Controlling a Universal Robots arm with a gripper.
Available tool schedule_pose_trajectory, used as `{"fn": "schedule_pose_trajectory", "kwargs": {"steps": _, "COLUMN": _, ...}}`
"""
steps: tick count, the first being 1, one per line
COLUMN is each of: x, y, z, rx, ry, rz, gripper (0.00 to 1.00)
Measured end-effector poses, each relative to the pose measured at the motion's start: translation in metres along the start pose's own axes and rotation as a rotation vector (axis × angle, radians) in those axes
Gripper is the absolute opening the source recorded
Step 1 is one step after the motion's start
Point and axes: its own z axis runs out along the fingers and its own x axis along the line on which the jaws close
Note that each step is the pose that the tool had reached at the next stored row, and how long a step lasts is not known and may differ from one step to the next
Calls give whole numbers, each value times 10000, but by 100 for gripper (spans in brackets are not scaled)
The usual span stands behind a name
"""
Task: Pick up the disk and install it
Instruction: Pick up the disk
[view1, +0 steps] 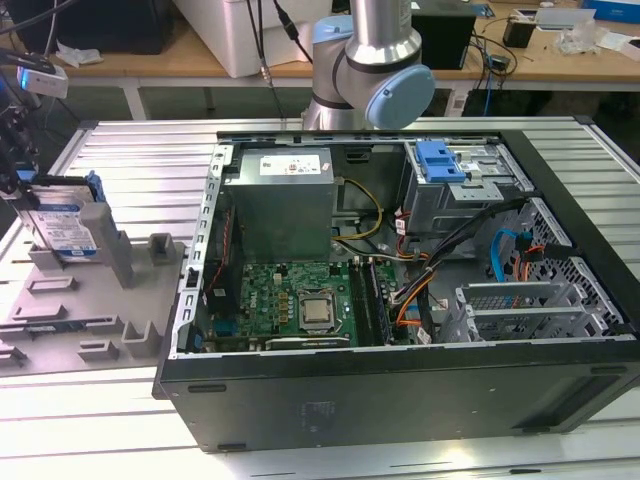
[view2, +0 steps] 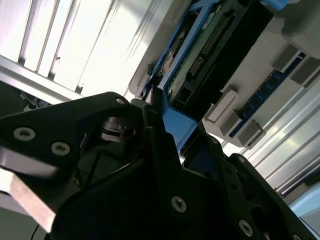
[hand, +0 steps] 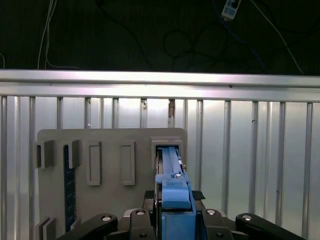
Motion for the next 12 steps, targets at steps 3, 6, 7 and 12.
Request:
{"fn": "schedule_pose_trajectory", "kwargs": {"steps": 3, "x": 0, "y": 0, "z": 0, "rx": 0, "ry": 0, "rz": 0, "gripper": 38}}
{"fn": "schedule_pose_trajectory", "kwargs": {"steps": 6, "x": 0, "y": 0, "z": 0, "rx": 0, "ry": 0, "rz": 0, "gripper": 50}}
{"fn": "schedule_pose_trajectory", "kwargs": {"steps": 7, "x": 0, "y": 0, "z": 1, "rx": 0, "ry": 0, "rz": -1, "gripper": 57}}
{"fn": "schedule_pose_trajectory", "kwargs": {"steps": 12, "x": 0, "y": 0, "z": 1, "rx": 1, "ry": 1, "rz": 0, "gripper": 57}}
